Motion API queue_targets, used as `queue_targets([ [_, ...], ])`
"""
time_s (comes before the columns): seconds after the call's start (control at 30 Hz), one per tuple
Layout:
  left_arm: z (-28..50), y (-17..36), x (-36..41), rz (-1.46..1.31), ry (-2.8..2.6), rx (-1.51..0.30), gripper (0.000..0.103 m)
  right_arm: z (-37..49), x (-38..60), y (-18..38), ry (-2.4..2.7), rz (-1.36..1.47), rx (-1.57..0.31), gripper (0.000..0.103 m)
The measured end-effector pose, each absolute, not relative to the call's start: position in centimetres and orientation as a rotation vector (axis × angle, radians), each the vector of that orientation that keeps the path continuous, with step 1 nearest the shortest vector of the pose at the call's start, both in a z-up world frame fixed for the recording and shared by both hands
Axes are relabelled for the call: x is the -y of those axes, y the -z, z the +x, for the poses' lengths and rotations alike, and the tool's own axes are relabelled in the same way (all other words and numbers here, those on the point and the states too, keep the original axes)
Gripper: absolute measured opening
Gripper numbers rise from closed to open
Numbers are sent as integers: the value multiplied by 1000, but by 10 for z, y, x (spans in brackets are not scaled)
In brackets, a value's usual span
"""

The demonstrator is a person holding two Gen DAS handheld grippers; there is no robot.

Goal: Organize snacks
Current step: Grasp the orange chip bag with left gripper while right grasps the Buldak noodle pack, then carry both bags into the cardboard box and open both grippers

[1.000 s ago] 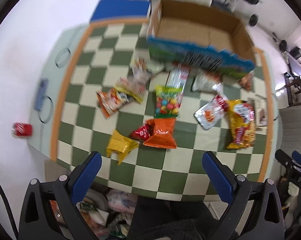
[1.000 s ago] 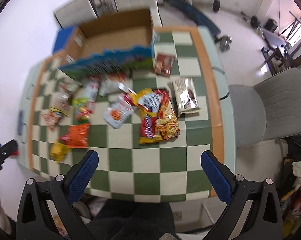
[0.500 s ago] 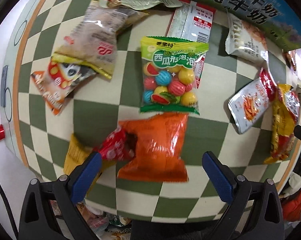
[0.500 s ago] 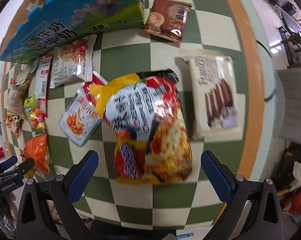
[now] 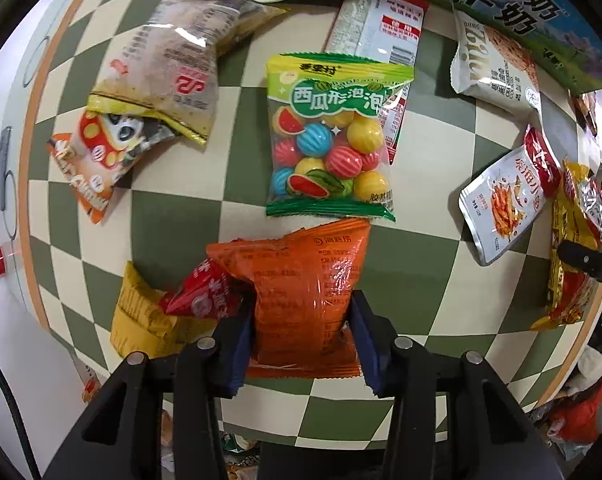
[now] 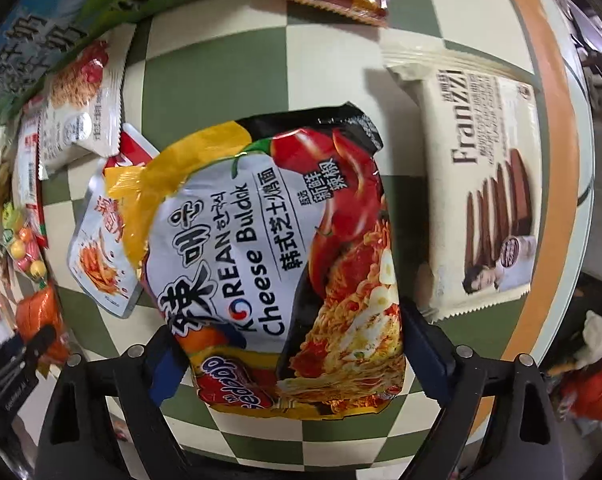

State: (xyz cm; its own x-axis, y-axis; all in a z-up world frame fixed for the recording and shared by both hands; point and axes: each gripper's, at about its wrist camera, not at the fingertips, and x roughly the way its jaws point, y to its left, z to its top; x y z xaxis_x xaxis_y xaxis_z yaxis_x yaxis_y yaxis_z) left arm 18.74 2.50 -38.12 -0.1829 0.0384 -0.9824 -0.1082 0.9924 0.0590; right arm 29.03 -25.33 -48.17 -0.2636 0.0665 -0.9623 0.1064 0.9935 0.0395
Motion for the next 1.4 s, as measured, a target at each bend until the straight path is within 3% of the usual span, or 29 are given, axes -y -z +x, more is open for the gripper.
queue_targets([
  [0.27,167,343,-22,-89,-161,-1702,41,256,254,458,4,172,-1778,92],
  [0.5,175,263,3,-156,-110,-1588,41,238,258,399,-125,260,-1718,92],
  [0.7,251,183,17,-147,-6,-1466,41,259,264,306,-224,344,-1622,92],
  [0.83,330,166,20,-117,33,-1428,41,293,253,266,-250,390,-1558,92],
  [1.0,422,177,9,-111,43,-1453,41,368,243,237,-197,379,-1493,92],
  [1.13,495,209,0,-120,61,-1514,41,444,220,264,-140,375,-1503,92],
  [1.4,567,277,-4,-102,90,-1614,41,554,205,331,-35,363,-1589,92],
])
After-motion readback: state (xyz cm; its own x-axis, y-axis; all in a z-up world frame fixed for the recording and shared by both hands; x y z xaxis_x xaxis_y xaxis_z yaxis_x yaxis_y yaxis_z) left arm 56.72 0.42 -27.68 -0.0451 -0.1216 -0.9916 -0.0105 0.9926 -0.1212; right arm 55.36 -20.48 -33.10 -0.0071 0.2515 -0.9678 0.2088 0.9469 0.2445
